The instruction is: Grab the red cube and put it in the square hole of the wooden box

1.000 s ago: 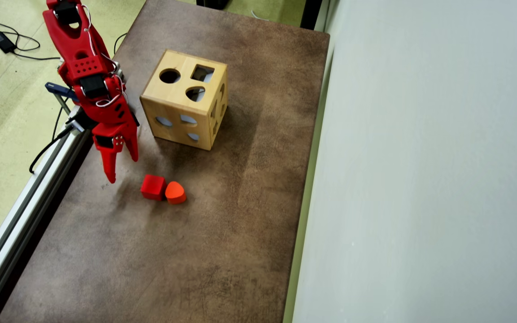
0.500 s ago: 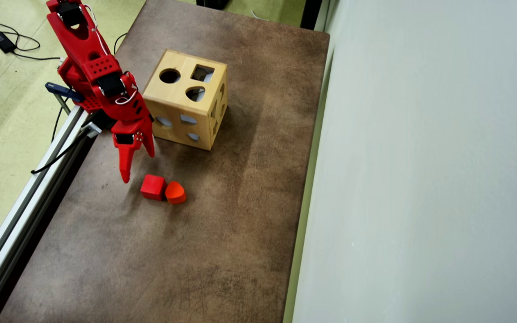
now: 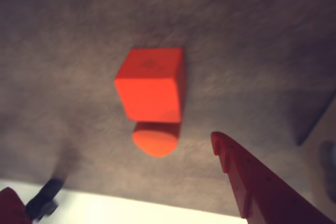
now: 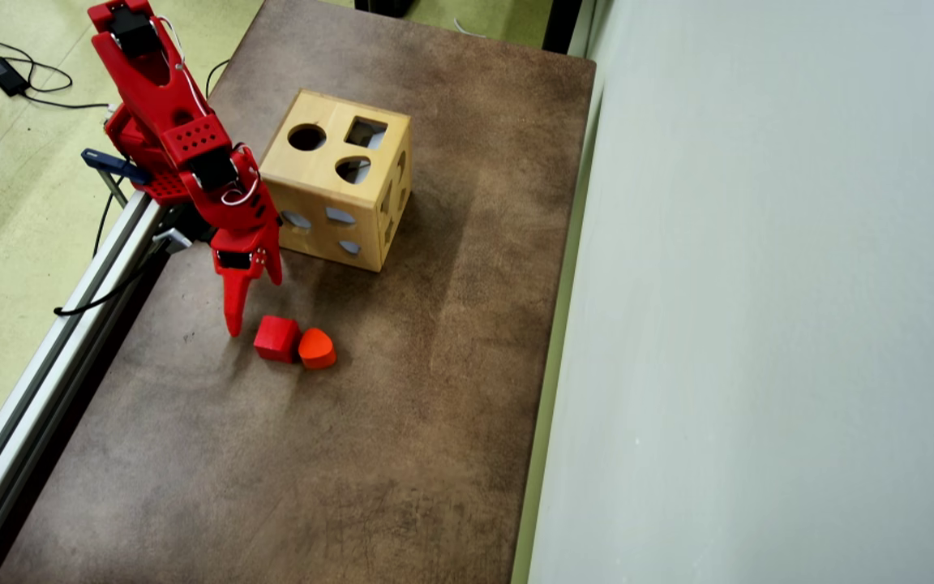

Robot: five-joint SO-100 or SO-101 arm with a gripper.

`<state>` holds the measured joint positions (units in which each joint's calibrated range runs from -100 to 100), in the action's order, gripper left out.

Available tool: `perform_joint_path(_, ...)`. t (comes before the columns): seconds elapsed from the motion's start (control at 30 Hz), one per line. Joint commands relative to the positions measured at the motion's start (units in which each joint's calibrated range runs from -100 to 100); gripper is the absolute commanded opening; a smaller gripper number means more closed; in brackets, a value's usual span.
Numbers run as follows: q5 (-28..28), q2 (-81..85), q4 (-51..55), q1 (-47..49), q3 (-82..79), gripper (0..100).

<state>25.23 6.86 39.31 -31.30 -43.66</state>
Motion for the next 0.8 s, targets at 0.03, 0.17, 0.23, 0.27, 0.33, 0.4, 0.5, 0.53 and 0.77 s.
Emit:
perform_joint_path(0.03, 0.2, -4.3, -3.8, -1.5, 1.2, 52)
perform_joint_path(0.17, 0.1, -7.9, -3.8, -1.7, 1.2, 52)
perform_joint_path(0.23, 0.1, -8.4, -3.2, -1.5, 1.2, 52)
perform_joint_path(0.27, 0.1, -8.4, -3.2, -1.3, 1.2, 52)
perform_joint_path(0.33, 0.1, -8.4, -3.2, -0.9, 1.2, 52)
perform_joint_path(0.4, 0.1, -8.5, -3.8, -0.9, 1.3, 52)
perform_joint_path(0.5, 0.1, -9.8, -3.9, -0.9, 2.3, 52)
perform_joint_path(0.53, 0.1, -10.6, -3.8, -0.9, 3.1, 52)
perform_joint_path(0.77, 0.1, -13.4, -2.8, -0.8, 7.3, 52)
